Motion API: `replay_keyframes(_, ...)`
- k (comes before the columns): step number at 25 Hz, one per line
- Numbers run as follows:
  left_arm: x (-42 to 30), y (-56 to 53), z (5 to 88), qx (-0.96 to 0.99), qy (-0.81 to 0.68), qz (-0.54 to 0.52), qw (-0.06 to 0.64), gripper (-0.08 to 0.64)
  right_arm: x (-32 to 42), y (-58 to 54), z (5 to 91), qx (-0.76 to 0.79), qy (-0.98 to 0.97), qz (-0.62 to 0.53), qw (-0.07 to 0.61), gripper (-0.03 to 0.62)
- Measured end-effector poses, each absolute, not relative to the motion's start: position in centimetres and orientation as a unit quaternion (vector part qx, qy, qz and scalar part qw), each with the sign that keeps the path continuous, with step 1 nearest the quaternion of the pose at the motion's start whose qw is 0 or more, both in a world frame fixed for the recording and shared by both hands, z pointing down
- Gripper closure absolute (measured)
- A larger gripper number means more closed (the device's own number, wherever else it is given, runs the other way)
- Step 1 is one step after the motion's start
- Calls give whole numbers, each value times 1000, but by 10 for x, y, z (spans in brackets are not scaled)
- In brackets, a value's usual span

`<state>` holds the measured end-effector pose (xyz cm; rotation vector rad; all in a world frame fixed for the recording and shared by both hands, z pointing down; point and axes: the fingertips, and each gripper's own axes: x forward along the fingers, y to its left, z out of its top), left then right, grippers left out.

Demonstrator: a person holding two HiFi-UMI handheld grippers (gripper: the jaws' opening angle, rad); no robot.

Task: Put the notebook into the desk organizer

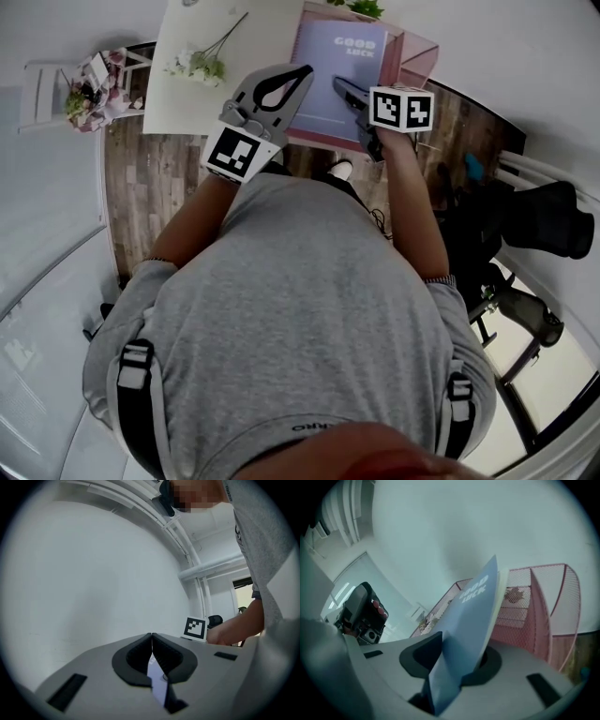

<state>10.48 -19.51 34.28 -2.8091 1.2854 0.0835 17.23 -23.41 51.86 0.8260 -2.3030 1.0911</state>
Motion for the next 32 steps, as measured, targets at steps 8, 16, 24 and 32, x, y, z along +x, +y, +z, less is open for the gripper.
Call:
replay_keyframes(8,106,-197,341,-925,379,31,29,540,177,-230,534,346,-820,354,288,465)
replay_keyframes(16,102,-195,345,-936,350,25,34,540,185,-233,535,404,-803,275,342,378)
replay_keyframes(24,100,-197,359,-944,327,3,45,540,193,-239,551,451,-786,225,358,323)
replay_keyframes(32,101,-202,360,-947,320,1,33,540,192,-240,540,476,-773,193,372,302)
